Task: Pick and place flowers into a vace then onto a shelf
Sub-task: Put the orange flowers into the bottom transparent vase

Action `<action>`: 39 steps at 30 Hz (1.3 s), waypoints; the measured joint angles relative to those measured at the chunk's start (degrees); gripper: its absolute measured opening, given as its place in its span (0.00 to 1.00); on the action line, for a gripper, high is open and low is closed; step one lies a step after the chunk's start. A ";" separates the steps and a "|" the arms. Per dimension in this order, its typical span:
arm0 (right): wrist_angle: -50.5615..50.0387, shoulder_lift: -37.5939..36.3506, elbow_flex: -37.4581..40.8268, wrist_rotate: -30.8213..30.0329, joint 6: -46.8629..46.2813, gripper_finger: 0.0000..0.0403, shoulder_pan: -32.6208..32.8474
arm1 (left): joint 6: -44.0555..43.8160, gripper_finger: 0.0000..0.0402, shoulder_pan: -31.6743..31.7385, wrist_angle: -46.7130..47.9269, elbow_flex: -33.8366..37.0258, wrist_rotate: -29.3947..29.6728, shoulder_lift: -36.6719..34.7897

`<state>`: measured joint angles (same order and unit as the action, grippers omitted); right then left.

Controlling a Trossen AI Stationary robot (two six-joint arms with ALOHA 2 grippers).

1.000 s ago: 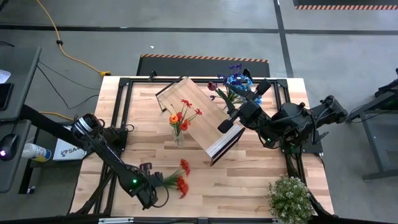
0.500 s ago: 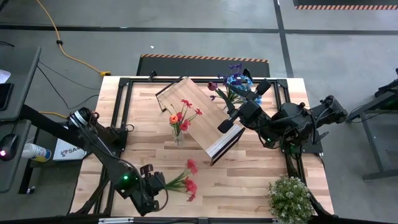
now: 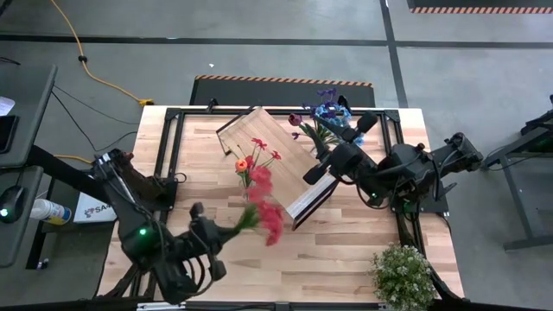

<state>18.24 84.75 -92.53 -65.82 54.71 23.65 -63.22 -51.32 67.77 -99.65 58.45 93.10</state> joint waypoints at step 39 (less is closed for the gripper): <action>0.39 -5.75 0.00 -6.49 11.57 0.25 0.38 | -4.11 0.10 8.16 2.89 -1.42 31.62 0.00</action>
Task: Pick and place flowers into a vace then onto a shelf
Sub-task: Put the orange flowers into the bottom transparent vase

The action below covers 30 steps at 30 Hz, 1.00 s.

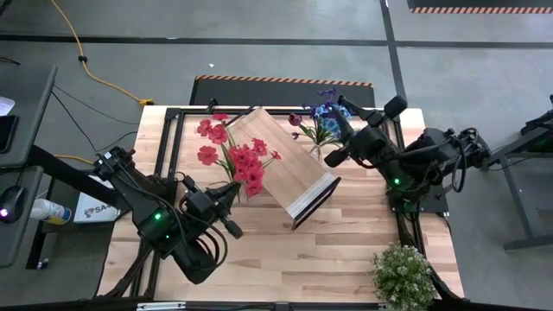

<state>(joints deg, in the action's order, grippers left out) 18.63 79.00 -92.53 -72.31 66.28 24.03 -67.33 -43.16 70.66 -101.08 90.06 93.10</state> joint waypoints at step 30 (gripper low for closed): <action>-0.46 0.00 0.00 -0.77 -1.97 0.25 0.00 | 1.05 0.14 0.04 -0.19 0.00 -0.07 0.00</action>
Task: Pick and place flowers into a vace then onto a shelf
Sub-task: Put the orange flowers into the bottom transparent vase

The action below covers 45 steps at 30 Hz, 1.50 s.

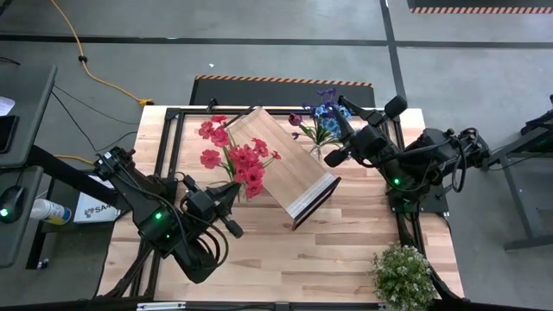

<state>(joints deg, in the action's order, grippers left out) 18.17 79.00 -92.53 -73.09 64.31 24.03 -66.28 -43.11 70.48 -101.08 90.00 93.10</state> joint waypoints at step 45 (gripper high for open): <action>-0.24 0.04 0.00 0.14 -1.34 0.25 -0.02 | 7.99 0.08 3.74 2.90 -0.13 0.09 -12.18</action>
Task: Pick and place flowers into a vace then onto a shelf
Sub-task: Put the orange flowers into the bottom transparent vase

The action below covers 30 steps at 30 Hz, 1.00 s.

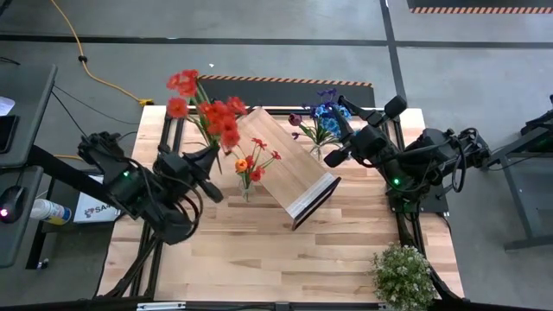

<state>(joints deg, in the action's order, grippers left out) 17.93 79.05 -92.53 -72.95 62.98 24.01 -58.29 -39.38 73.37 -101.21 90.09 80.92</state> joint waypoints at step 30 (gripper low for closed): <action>0.03 0.00 0.00 2.99 -7.64 0.25 -0.05 | 55.87 0.08 13.52 -38.56 -2.60 -15.70 -8.70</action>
<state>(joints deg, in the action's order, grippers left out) 17.96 79.05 -92.53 -69.96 55.34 23.97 -2.42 -25.86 34.82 -103.81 74.39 72.22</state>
